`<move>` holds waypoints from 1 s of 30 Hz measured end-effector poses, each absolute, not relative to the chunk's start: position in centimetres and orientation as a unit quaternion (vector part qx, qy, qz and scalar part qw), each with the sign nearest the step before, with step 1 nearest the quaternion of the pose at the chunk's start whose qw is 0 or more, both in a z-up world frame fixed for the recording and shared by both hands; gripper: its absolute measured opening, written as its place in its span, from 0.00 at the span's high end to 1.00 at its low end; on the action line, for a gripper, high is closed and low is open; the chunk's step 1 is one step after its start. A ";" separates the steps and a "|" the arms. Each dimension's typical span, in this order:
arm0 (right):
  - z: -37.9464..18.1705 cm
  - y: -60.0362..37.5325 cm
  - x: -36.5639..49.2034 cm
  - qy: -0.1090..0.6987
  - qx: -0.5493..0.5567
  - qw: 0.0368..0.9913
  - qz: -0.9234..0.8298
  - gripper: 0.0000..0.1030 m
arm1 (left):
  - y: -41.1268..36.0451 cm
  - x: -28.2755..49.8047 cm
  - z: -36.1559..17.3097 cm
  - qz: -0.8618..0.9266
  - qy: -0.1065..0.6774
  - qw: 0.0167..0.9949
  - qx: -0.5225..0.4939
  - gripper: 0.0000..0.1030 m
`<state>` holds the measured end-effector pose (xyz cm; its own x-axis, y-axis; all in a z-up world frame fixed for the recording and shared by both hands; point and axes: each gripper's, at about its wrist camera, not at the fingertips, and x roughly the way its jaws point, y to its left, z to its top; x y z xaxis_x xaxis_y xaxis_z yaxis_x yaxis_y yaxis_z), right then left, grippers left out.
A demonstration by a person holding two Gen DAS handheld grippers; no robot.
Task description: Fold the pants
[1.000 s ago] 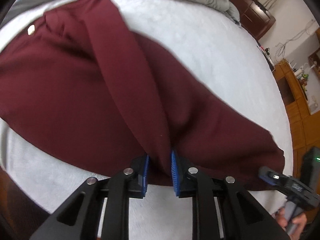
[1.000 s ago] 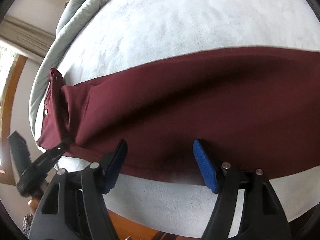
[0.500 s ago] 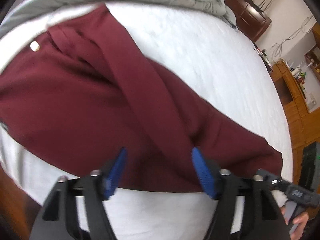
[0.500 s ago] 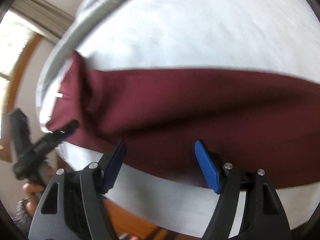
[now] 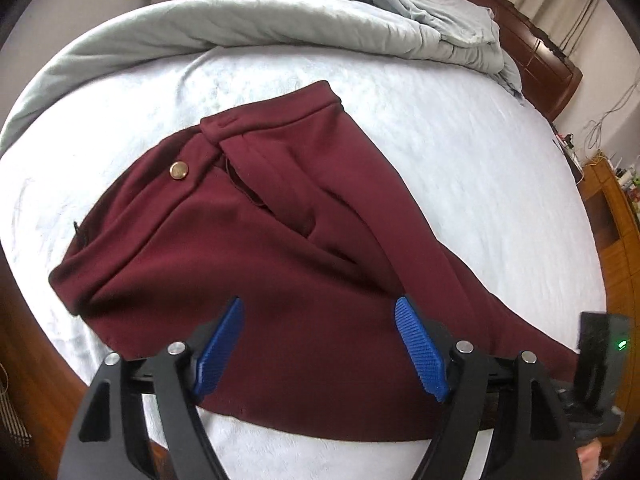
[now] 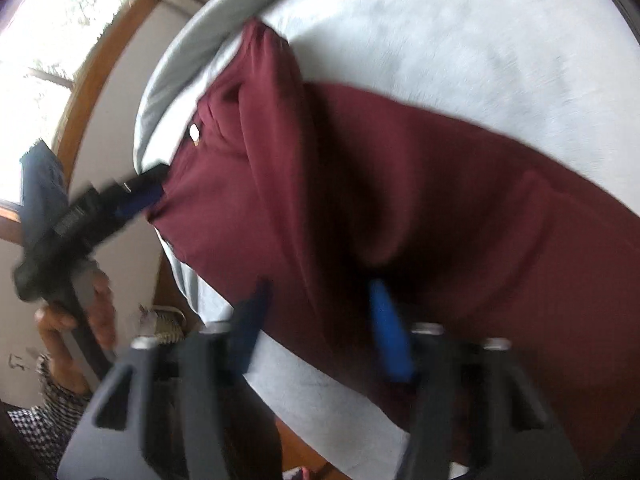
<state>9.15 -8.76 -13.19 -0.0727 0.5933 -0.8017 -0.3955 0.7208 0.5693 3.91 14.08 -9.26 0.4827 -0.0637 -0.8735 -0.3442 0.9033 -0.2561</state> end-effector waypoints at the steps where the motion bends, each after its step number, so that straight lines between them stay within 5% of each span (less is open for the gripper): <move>1: -13.3 -8.4 8.9 0.636 0.073 0.673 0.371 0.89 | 14.5 4.1 -9.3 0.080 0.504 0.835 -0.208 0.23; 11: -15.6 -7.1 7.5 0.636 0.058 0.673 0.374 0.87 | 12.8 12.1 -9.1 0.058 0.538 0.820 -0.185 0.22; 25: -15.6 -9.6 7.5 0.628 0.075 0.673 0.384 0.88 | 13.3 24.0 -15.9 0.148 0.685 0.706 -0.105 0.22; 28: -15.8 -10.0 7.4 0.627 0.078 0.673 0.385 0.88 | 13.8 24.4 -16.5 0.147 0.692 0.697 -0.112 0.39; 30: -15.9 -10.1 7.4 0.625 0.080 0.673 0.387 0.88 | 14.2 24.3 -16.2 0.147 0.684 0.704 -0.120 0.61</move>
